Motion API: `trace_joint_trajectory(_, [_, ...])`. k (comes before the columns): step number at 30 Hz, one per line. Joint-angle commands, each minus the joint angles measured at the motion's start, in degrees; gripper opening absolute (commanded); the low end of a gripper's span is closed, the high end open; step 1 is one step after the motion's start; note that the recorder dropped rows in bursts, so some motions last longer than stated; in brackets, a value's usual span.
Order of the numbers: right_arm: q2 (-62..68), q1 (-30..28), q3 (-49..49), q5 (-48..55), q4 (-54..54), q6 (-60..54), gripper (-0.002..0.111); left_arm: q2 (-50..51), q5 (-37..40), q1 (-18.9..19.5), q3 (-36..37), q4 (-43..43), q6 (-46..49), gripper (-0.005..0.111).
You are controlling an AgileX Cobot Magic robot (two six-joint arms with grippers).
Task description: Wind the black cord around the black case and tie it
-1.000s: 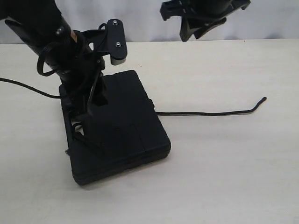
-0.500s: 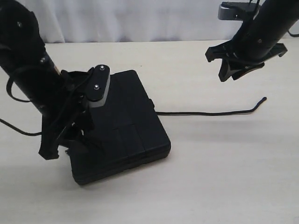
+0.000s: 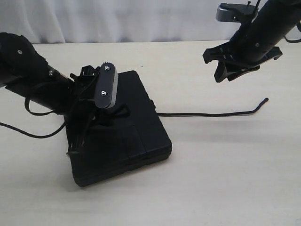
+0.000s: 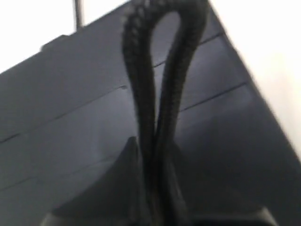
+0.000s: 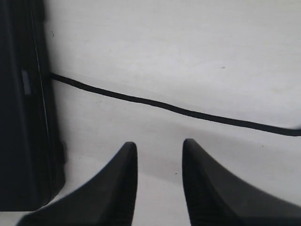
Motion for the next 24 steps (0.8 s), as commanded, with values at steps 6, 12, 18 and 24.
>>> trace_joint_trajectory(6, [-0.4,-0.2,0.3,-0.6,0.0,-0.6,0.031,-3.4,-2.4,-0.1,-3.0,-9.5,0.2,0.000])
trace_joint_trajectory(12, [-0.4,-0.1,0.3,-0.3,0.0,-0.6,0.031,-0.2,-0.9,-0.1,-3.0,-14.1,2.7,0.027])
trace_joint_trajectory(18, [-0.2,-0.1,0.3,-0.3,0.0,-0.6,0.031,0.7,-1.9,-0.1,-3.0,-23.9,10.7,0.055])
trace_joint_trajectory(24, [-0.1,-0.1,0.3,-0.2,0.0,-1.1,0.031,-0.4,-7.0,0.0,-3.0,-23.1,8.8,0.056])
